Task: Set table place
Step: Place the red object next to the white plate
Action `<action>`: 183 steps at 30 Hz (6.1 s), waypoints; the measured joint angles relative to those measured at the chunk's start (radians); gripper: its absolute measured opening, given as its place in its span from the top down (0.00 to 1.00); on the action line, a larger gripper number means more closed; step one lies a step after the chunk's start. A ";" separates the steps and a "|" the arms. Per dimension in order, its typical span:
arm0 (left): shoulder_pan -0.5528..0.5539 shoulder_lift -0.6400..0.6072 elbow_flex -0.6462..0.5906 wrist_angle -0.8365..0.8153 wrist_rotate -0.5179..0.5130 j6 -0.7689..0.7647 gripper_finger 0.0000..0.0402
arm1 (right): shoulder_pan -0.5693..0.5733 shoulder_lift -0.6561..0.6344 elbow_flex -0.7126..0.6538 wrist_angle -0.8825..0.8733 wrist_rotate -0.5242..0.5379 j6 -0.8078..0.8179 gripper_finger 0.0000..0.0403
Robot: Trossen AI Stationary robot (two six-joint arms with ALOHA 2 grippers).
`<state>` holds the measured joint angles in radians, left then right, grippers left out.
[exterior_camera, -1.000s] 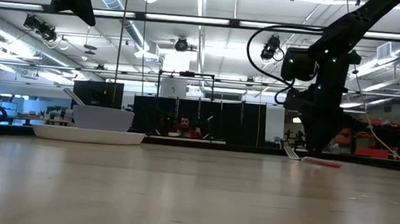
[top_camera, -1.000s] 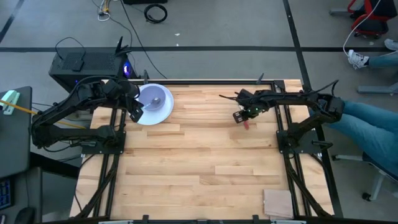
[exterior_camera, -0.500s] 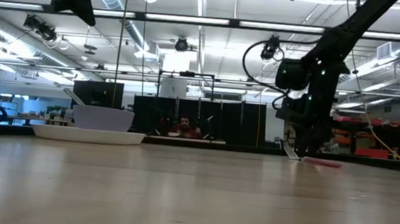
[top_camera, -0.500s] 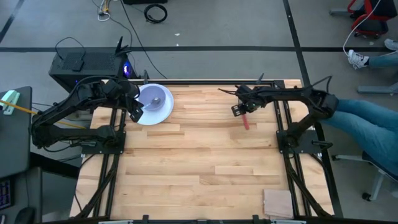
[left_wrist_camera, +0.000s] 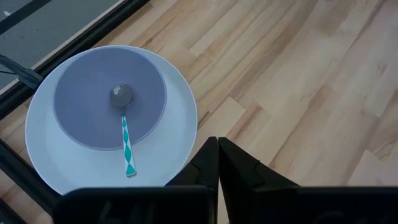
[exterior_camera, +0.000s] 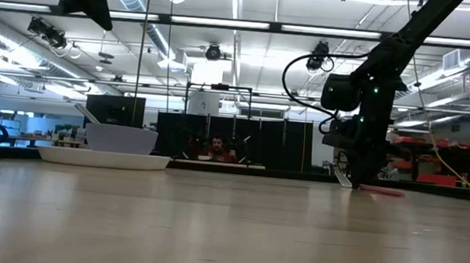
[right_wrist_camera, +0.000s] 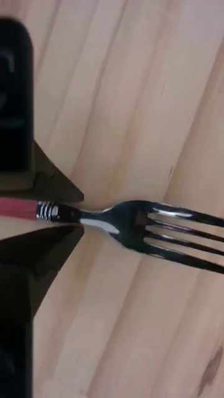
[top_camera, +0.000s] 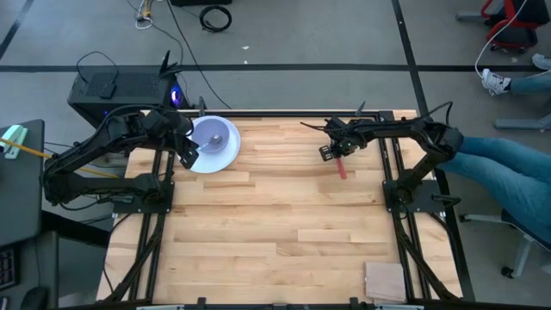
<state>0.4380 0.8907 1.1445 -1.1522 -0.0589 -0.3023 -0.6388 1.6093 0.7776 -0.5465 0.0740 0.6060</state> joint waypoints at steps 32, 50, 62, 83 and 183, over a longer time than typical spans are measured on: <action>0.000 0.000 0.000 0.000 0.000 0.001 0.96 | 0.043 -0.103 -0.005 0.063 0.020 0.013 0.97; 0.000 0.000 0.000 0.000 0.000 0.001 0.95 | 0.145 -0.085 0.231 0.067 0.059 0.036 0.97; 0.000 0.000 0.000 0.004 0.000 0.011 0.94 | 0.225 0.118 0.452 0.076 0.103 0.120 0.99; 0.000 0.000 0.000 0.008 0.000 0.011 0.94 | 0.227 0.105 0.477 0.037 0.075 0.001 0.99; -0.177 0.416 -0.005 0.434 -0.001 0.038 0.91 | 0.489 -0.091 0.475 -0.132 0.190 -0.469 1.00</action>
<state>0.2607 1.3062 1.1393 -0.7186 -0.0600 -0.2641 -0.1498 1.5187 1.2530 -0.6781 0.2642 0.1375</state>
